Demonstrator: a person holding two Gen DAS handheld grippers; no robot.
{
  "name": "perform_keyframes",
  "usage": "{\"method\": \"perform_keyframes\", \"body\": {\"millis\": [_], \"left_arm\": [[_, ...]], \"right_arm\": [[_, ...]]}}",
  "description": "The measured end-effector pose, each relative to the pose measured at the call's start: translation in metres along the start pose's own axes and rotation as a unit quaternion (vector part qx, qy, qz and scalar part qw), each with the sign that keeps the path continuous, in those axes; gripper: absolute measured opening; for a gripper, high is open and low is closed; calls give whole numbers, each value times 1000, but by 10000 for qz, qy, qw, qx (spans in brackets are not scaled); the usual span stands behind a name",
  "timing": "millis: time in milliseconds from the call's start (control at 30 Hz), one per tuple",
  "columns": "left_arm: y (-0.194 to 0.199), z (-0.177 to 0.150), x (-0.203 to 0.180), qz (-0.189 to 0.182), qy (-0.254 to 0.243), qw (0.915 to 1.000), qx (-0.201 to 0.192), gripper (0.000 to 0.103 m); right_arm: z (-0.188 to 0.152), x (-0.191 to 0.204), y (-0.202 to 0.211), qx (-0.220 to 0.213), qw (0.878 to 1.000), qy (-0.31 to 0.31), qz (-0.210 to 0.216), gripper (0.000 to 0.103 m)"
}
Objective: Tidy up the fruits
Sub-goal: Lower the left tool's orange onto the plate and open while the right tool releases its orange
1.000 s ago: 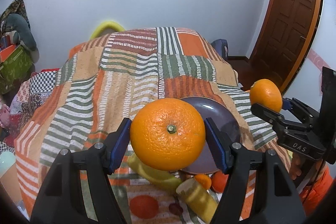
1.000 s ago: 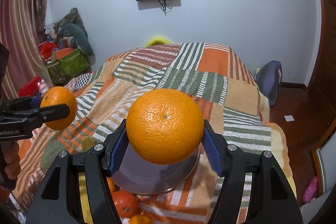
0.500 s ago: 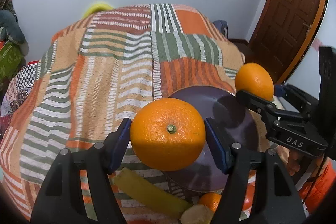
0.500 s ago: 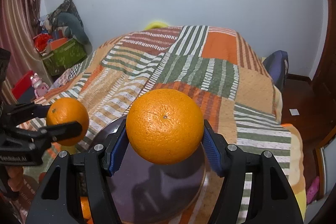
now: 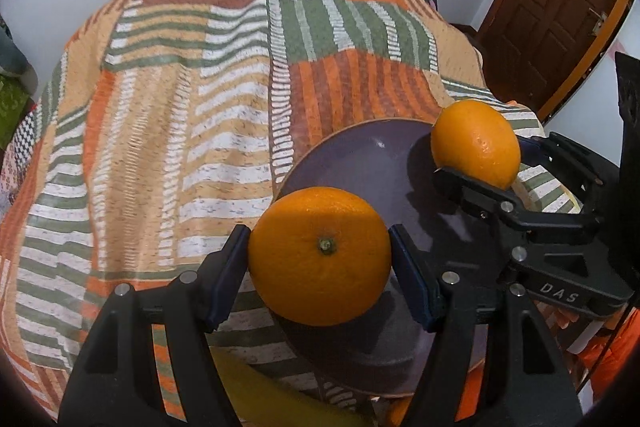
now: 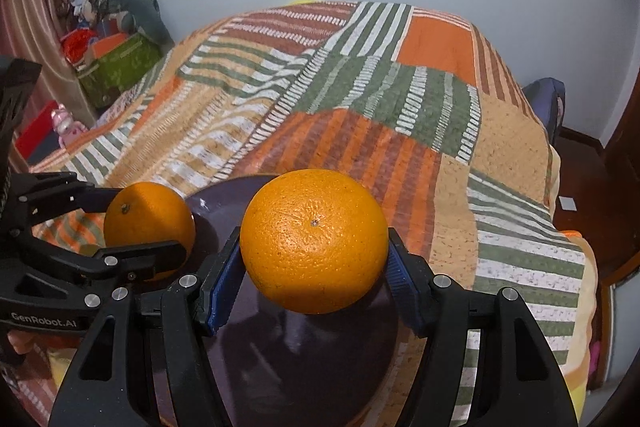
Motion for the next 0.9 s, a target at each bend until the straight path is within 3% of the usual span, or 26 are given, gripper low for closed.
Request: {"method": "perform_keyframes", "body": {"millis": [433,500,633,900], "left_arm": [[-5,0,3,-171,237,9994,160,71],[0,3,3,-208,294,9993,69,77],[14,11,6,-134,309,9992,-195,88],[47,10,14,88,261,9983,-505,88]], "right_arm": [[-8,0,-8,250,9995,-94,167,63],[-10,2,-9,294,9994,-47,185,64],[-6,4,-1,114,9999,-35,125,83],[6,10,24,-149,9999,63,32,83]]}}
Point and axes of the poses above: each gripper's, at about its wrist camera, not at the fingertips, and y roughly against the way its jaws point, x to its left, z to its top, the point moved 3 cm from there along -y, roughly the way its jaws point, and after that the axes turned 15 degrees about -x, right-handed, at the moved point
